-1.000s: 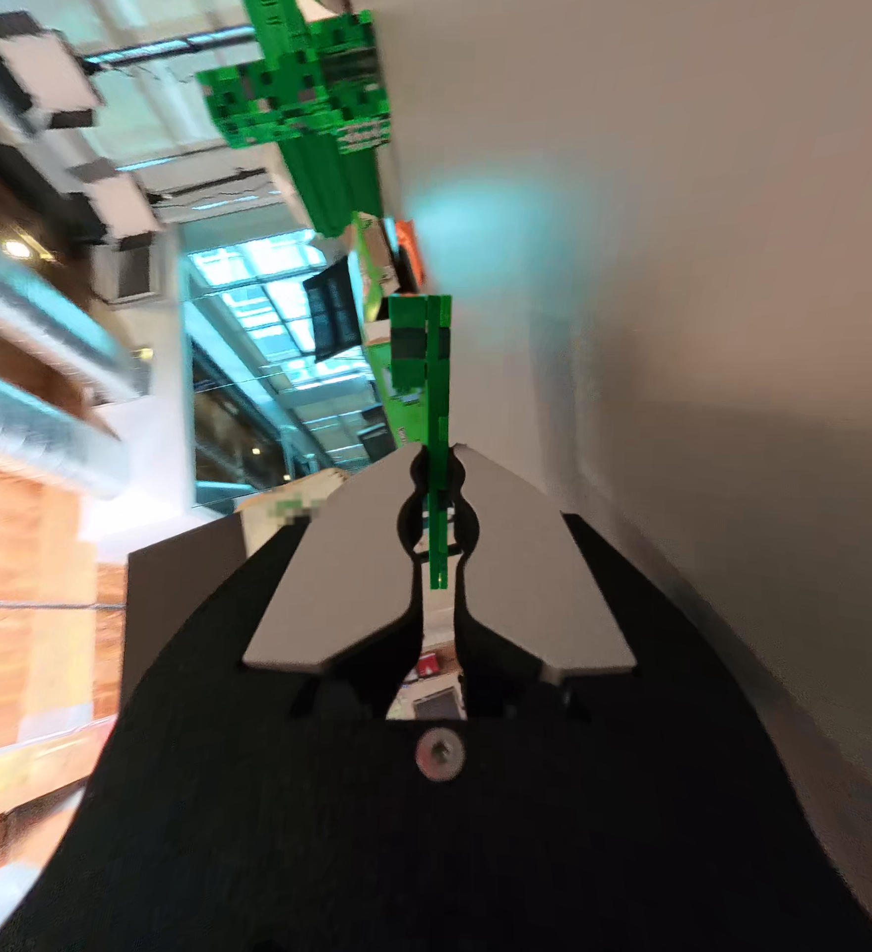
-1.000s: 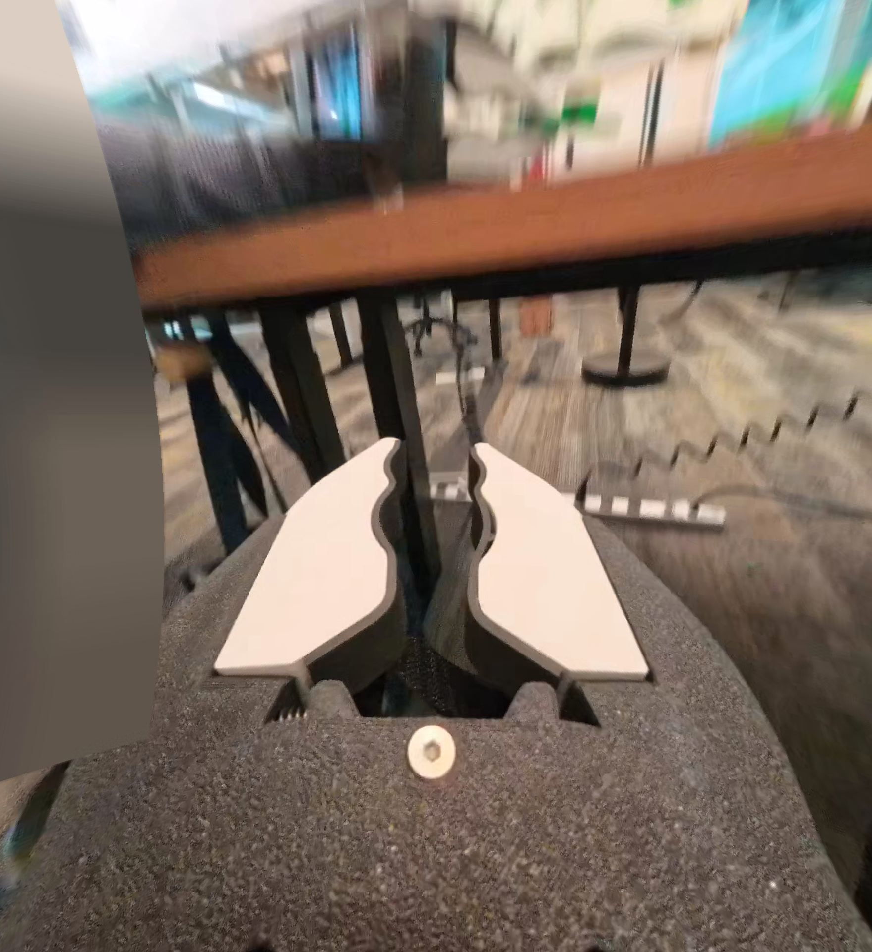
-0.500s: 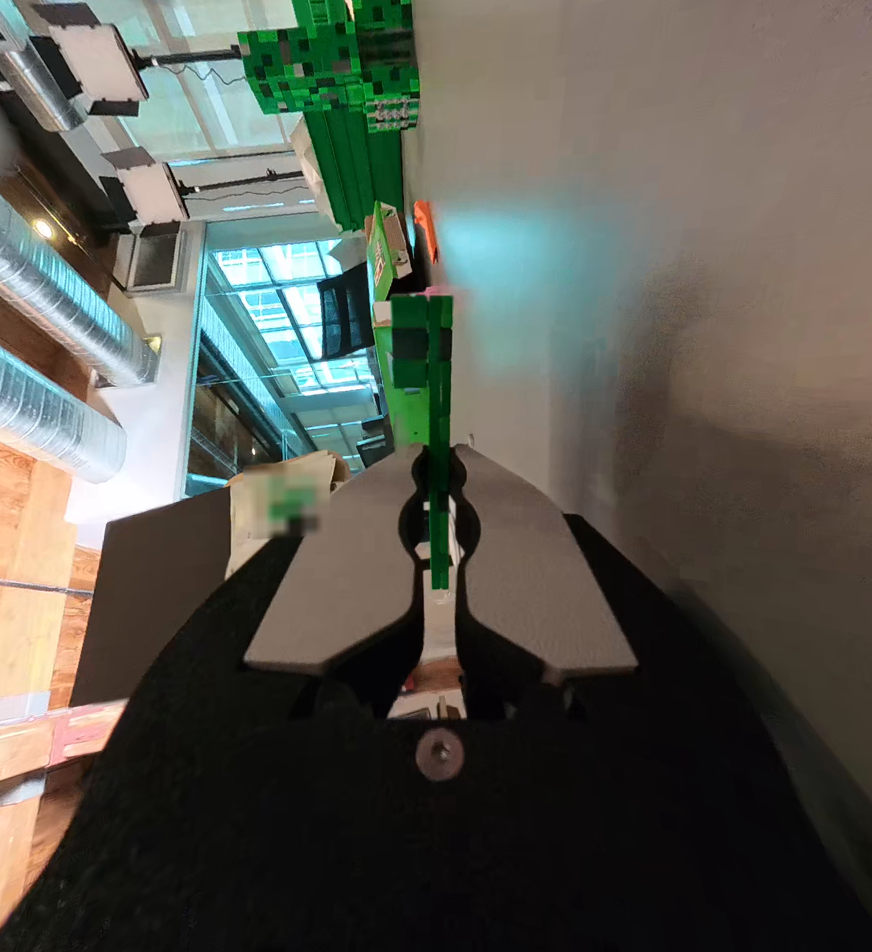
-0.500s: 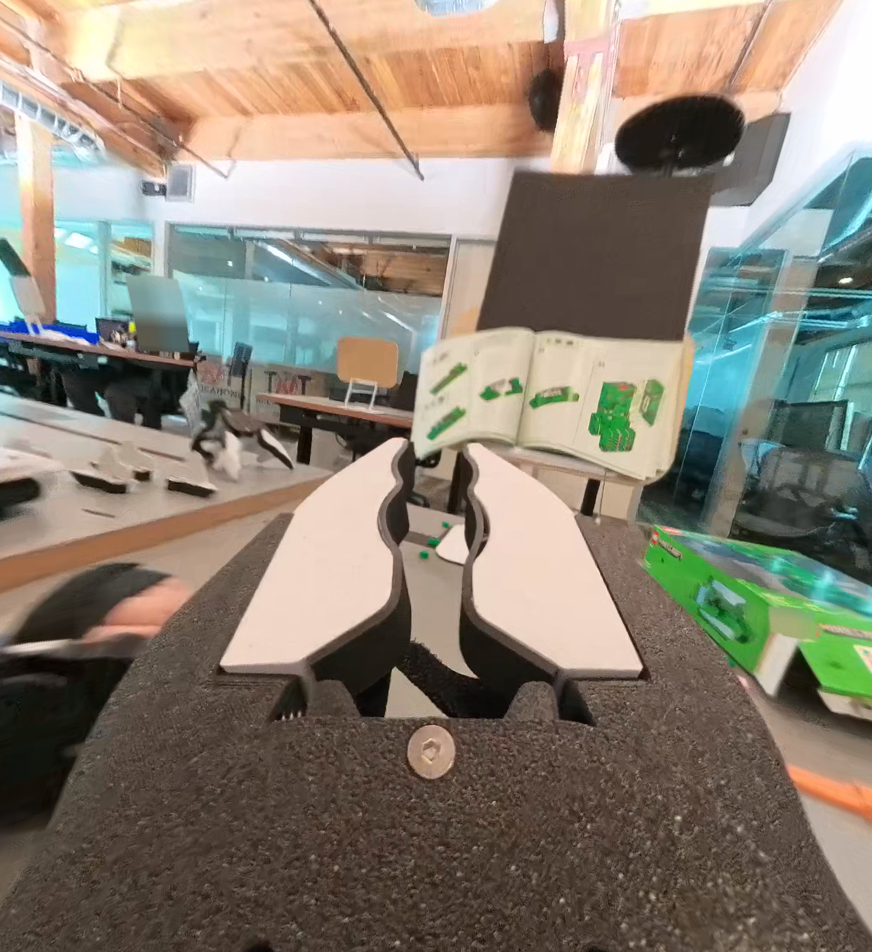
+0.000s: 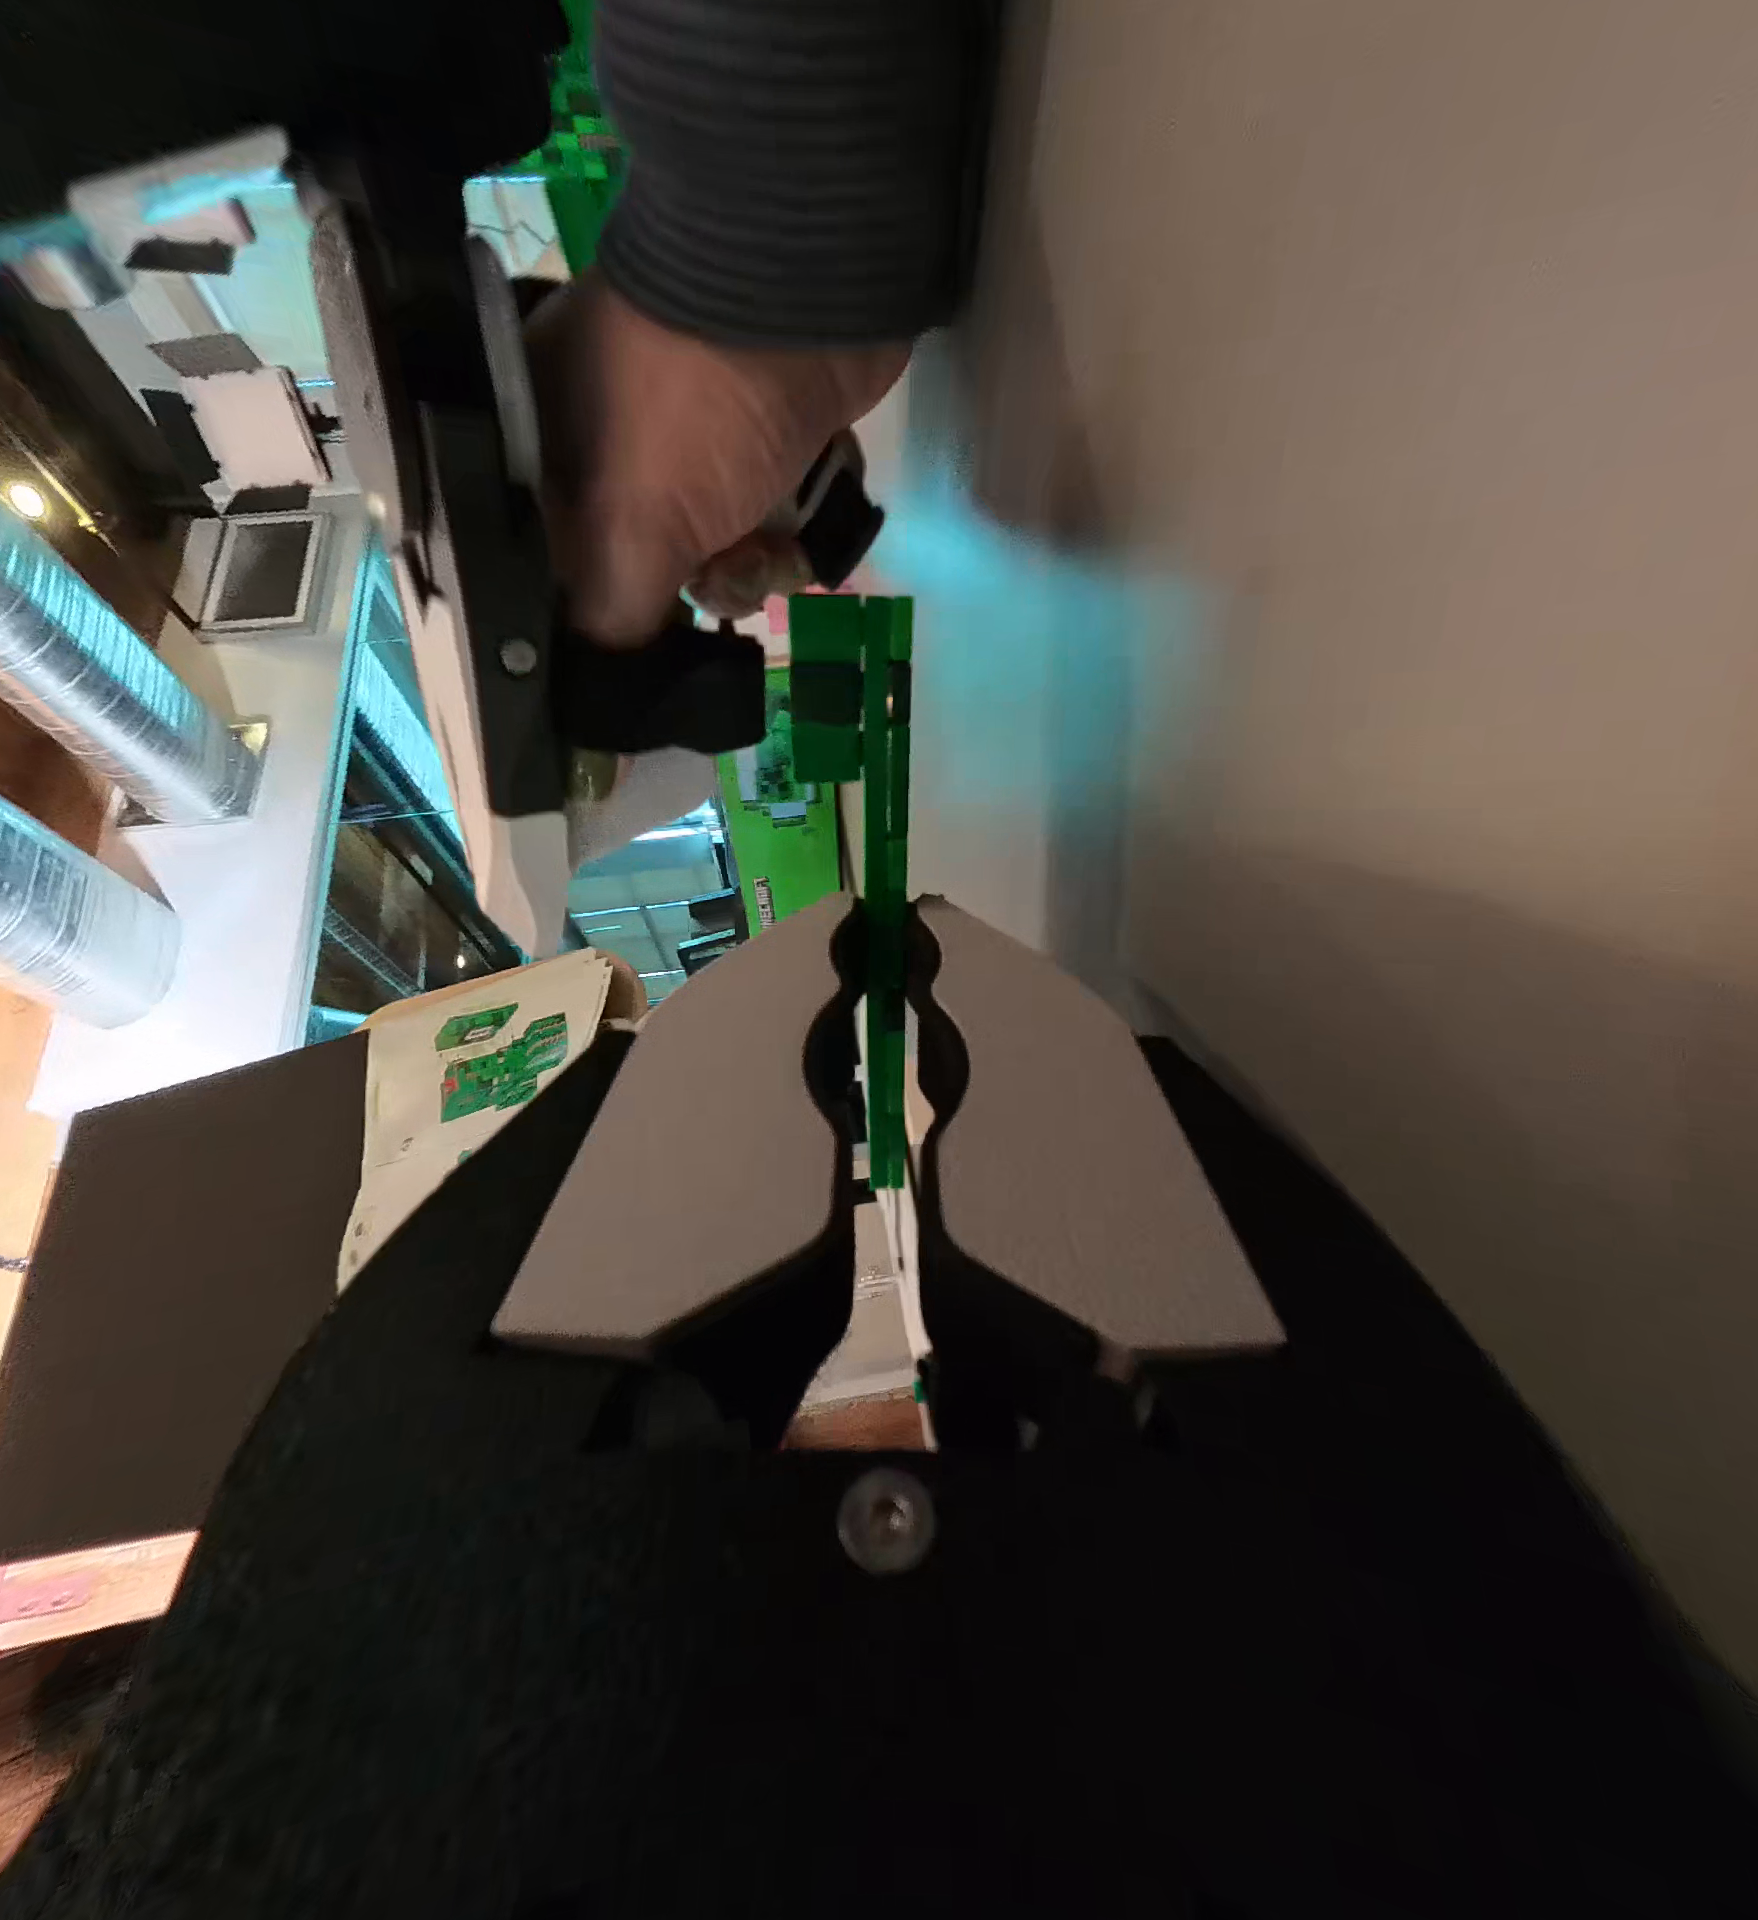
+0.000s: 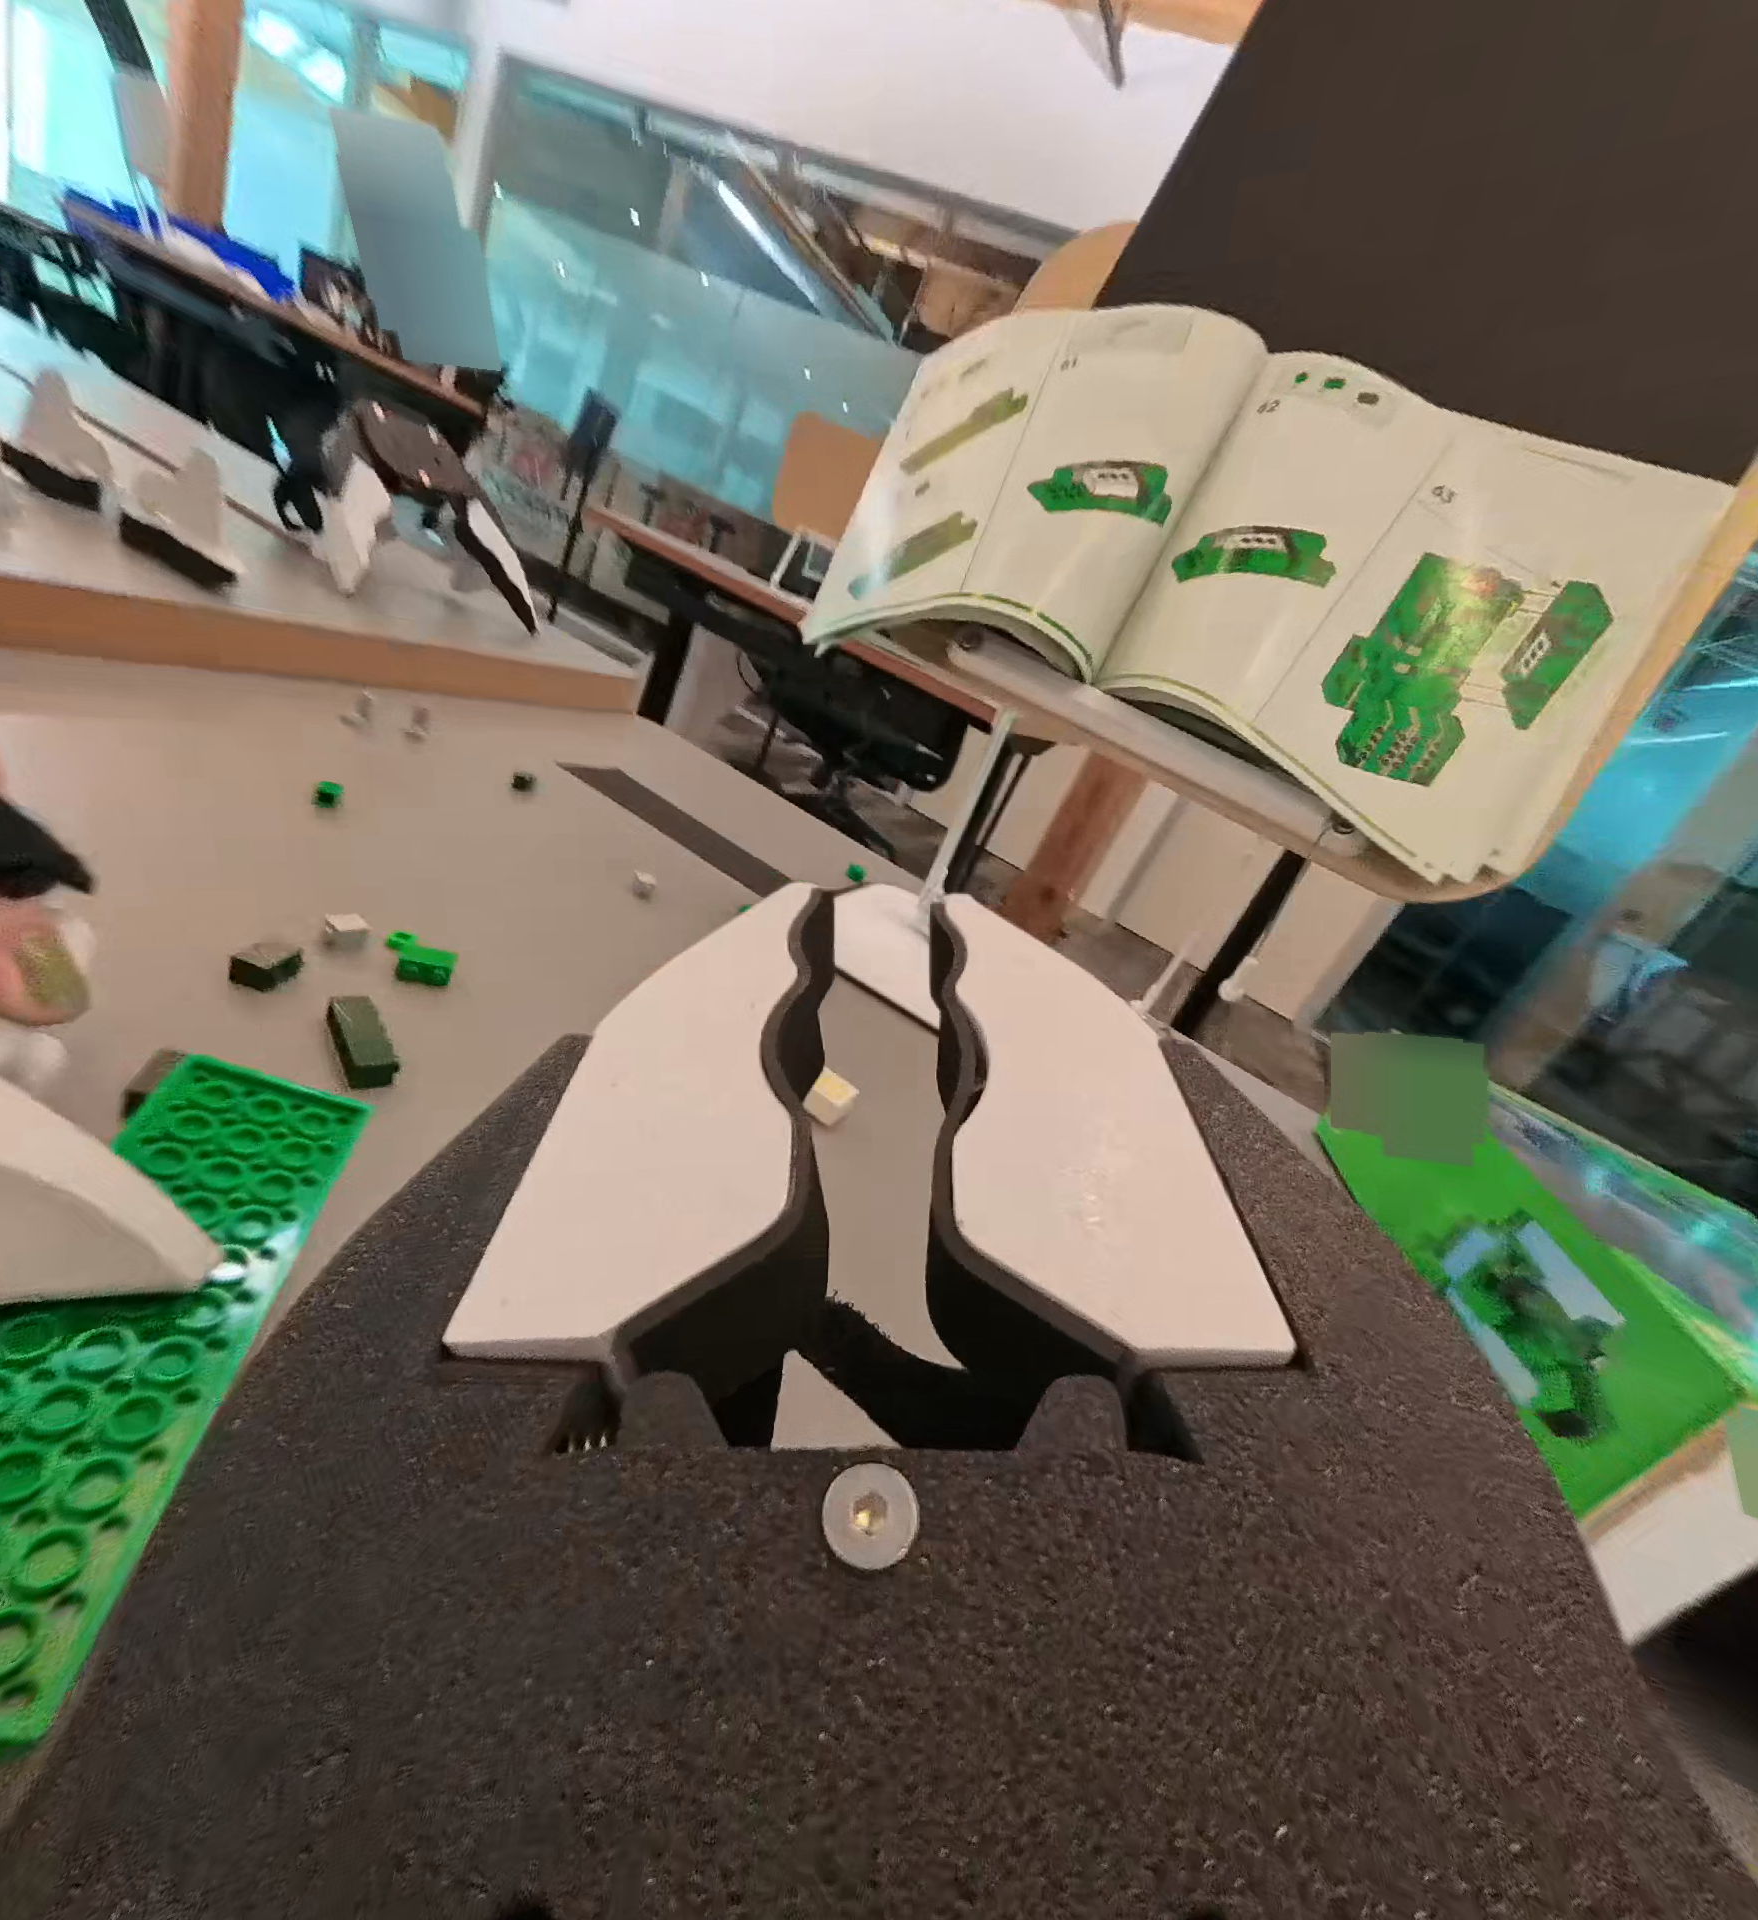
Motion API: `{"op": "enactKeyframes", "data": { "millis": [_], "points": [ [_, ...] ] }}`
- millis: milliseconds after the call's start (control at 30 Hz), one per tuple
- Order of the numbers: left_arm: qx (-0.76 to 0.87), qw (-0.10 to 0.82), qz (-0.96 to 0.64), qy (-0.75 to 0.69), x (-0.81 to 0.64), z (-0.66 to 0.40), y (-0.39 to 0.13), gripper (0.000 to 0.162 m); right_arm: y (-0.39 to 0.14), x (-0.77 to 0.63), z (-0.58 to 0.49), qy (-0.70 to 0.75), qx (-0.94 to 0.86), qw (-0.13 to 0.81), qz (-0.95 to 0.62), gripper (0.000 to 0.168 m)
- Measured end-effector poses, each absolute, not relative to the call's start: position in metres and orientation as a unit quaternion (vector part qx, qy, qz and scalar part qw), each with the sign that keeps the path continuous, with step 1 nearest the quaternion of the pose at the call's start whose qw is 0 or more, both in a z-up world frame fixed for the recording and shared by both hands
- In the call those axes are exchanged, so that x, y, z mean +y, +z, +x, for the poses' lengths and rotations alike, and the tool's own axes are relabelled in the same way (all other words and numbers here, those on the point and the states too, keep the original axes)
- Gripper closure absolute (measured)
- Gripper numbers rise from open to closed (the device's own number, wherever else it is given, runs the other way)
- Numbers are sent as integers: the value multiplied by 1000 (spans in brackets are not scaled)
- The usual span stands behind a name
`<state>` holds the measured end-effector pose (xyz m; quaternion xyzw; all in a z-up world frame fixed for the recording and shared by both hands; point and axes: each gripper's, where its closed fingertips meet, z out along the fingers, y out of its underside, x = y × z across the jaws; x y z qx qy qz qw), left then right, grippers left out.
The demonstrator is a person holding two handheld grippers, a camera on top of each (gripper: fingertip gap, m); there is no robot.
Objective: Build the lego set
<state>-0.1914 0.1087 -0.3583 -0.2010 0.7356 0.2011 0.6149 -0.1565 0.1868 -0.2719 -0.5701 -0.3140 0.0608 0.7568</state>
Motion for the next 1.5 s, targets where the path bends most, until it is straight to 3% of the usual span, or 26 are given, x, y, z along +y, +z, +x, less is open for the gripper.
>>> {"op": "enactKeyframes", "data": {
  "millis": [500,600,733,867,1300,1500],
  "points": [
    [710,653,-229,131,112,-194,-341,156,-288,213,-175,111,-363,713,-589,159],
    [725,640,-219,126,108,-190,-348,156,-297,240,-207,129,-458,642,-601,168],
    [723,642,-225,121,110,-193,-347,156,-320,288,-254,195,-509,504,-670,163],
    [719,644,-232,120,112,-195,-346,156,-345,339,-284,173,-527,454,-697,157],
    [732,628,-221,144,115,-194,-353,156,-312,363,-288,231,-485,505,-676,155],
    [734,623,-211,168,119,-201,-354,156,-317,362,-273,241,-493,460,-697,144]
  ]
}}
